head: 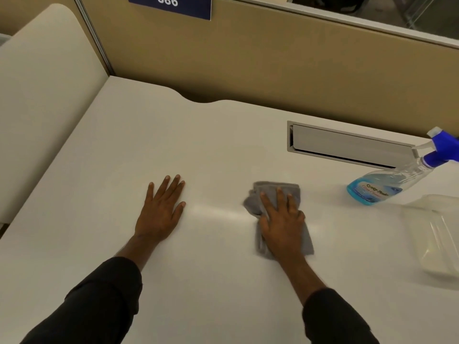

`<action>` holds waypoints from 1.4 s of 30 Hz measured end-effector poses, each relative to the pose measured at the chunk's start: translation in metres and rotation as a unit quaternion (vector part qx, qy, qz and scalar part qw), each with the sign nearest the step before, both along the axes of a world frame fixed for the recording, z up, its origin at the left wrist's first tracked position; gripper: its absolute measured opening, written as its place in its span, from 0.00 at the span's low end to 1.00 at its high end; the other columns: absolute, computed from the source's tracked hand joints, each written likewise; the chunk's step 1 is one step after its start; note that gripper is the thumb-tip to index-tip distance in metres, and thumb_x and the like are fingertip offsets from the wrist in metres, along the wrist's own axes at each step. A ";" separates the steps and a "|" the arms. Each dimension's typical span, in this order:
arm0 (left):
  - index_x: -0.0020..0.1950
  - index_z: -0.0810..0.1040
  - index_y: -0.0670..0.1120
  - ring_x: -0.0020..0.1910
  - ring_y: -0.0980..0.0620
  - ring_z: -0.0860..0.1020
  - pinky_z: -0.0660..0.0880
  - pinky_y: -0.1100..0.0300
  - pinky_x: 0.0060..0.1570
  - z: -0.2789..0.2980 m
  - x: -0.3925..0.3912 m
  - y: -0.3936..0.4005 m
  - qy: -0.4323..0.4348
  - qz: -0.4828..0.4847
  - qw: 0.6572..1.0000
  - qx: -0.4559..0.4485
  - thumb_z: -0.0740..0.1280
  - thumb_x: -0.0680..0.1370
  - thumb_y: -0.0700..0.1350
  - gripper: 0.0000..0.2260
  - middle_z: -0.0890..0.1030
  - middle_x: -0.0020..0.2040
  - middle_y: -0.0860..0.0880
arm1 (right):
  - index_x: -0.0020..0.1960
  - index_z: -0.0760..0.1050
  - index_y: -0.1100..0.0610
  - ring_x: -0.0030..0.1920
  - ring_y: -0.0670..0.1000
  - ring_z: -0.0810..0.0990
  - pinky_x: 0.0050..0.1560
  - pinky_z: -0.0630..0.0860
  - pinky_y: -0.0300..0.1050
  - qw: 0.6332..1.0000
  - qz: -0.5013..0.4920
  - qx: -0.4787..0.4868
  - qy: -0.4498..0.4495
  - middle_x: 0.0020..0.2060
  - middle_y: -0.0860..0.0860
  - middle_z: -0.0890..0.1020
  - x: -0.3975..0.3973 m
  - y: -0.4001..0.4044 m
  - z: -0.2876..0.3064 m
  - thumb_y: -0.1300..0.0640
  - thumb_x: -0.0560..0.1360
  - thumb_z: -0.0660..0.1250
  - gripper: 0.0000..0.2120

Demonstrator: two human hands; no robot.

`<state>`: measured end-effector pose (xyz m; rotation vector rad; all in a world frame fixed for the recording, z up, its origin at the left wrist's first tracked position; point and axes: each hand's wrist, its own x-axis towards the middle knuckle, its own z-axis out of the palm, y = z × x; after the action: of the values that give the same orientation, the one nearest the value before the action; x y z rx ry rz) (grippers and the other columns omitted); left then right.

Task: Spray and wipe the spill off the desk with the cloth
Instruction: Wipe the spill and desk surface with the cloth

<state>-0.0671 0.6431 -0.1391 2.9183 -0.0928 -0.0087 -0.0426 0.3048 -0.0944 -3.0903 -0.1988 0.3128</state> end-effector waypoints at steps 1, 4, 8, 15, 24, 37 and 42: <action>0.81 0.52 0.50 0.80 0.52 0.47 0.46 0.43 0.78 0.000 0.000 0.000 0.000 0.000 1.000 0.000 0.46 0.83 0.57 0.27 0.52 0.81 0.53 | 0.81 0.53 0.40 0.79 0.64 0.56 0.67 0.66 0.63 1.000 0.011 0.006 0.009 0.82 0.55 0.56 0.002 0.016 0.000 0.44 0.79 0.55 0.31; 0.81 0.53 0.50 0.80 0.52 0.48 0.46 0.43 0.78 0.001 0.000 -0.001 -0.003 0.002 1.000 0.000 0.46 0.83 0.56 0.27 0.53 0.81 0.52 | 0.80 0.57 0.41 0.80 0.62 0.55 0.69 0.65 0.67 0.993 0.097 0.051 0.030 0.82 0.54 0.56 -0.027 0.065 -0.002 0.44 0.76 0.59 0.32; 0.80 0.55 0.49 0.80 0.51 0.49 0.47 0.43 0.77 0.002 0.000 -0.002 -0.003 0.003 1.000 0.001 0.47 0.82 0.56 0.27 0.54 0.81 0.52 | 0.81 0.51 0.40 0.81 0.59 0.45 0.71 0.60 0.69 0.963 0.252 0.085 0.043 0.83 0.53 0.49 -0.111 0.104 -0.016 0.42 0.74 0.58 0.37; 0.81 0.51 0.50 0.80 0.52 0.46 0.45 0.43 0.78 0.001 0.000 -0.002 0.000 0.003 1.000 0.001 0.45 0.83 0.57 0.27 0.51 0.81 0.53 | 0.80 0.51 0.37 0.82 0.59 0.50 0.74 0.59 0.63 0.894 0.440 0.076 0.026 0.83 0.51 0.50 -0.167 0.020 -0.028 0.37 0.72 0.61 0.39; 0.81 0.51 0.51 0.80 0.53 0.45 0.46 0.42 0.78 -0.002 0.000 -0.002 -0.004 0.002 1.000 -0.005 0.46 0.83 0.56 0.26 0.51 0.81 0.53 | 0.79 0.58 0.38 0.80 0.59 0.56 0.68 0.65 0.61 0.991 0.120 0.060 0.010 0.82 0.50 0.56 -0.038 0.006 -0.001 0.45 0.75 0.57 0.32; 0.81 0.51 0.50 0.80 0.53 0.45 0.45 0.43 0.78 0.000 -0.001 -0.002 0.004 0.003 1.000 -0.001 0.46 0.83 0.56 0.27 0.50 0.81 0.53 | 0.81 0.49 0.38 0.82 0.59 0.43 0.73 0.52 0.69 0.873 0.477 0.092 0.027 0.83 0.50 0.44 -0.170 0.049 -0.034 0.39 0.76 0.62 0.37; 0.81 0.51 0.50 0.80 0.53 0.45 0.46 0.43 0.78 -0.002 -0.001 -0.002 -0.004 0.003 1.000 -0.006 0.46 0.83 0.56 0.27 0.51 0.81 0.53 | 0.79 0.55 0.37 0.81 0.57 0.53 0.72 0.60 0.55 0.898 0.433 0.080 0.000 0.82 0.49 0.54 -0.109 -0.026 -0.025 0.39 0.74 0.62 0.35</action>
<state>-0.0683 0.6410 -0.1408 2.9072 -0.0842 0.0044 -0.1514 0.2792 -0.1199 -2.6293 -1.5084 0.2779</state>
